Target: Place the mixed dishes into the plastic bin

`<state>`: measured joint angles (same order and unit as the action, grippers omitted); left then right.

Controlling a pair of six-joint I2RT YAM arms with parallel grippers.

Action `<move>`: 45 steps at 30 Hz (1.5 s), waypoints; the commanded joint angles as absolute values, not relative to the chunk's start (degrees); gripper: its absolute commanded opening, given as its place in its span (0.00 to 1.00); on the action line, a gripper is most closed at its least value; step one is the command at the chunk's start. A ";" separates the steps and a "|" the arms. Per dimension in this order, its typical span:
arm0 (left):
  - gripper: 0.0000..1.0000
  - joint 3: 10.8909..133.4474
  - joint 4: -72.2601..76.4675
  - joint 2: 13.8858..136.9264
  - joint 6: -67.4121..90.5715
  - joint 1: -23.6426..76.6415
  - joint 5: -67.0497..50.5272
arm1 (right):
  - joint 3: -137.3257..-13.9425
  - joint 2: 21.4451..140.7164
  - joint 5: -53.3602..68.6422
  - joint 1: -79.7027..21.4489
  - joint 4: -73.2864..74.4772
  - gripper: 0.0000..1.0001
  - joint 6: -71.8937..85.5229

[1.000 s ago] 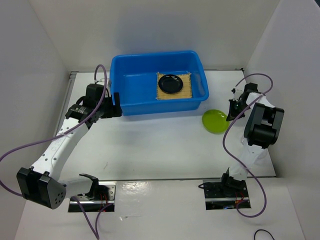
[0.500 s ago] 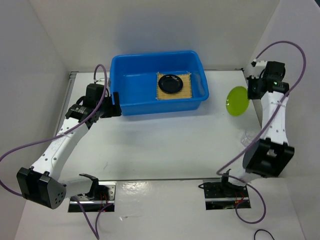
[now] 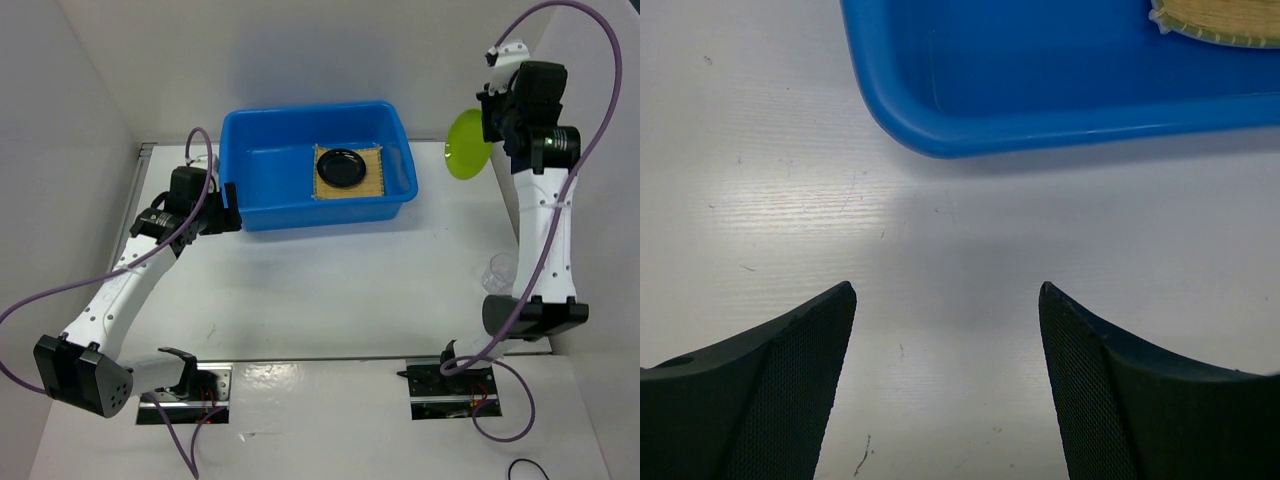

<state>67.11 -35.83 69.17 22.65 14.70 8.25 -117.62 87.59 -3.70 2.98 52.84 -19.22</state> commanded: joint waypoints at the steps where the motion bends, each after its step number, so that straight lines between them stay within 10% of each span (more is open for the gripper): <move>1: 0.81 67.41 -34.10 69.08 22.76 14.41 8.52 | -127.31 93.84 -0.54 0.18 55.63 0.00 -20.74; 20: 0.80 67.41 -34.10 71.81 23.29 13.89 12.13 | -175.31 143.59 14.06 -16.95 61.62 0.00 -25.84; 33: 0.80 67.41 -34.10 76.29 23.82 13.89 13.71 | -179.82 160.49 8.97 -18.90 48.00 0.01 -25.31; 45: 0.80 67.41 -34.63 76.29 23.82 13.89 13.71 | -179.82 153.20 6.84 -16.70 53.33 0.80 -25.74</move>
<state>67.11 -35.53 76.75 22.90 14.15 12.86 -177.12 160.92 5.06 -17.63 51.46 -25.23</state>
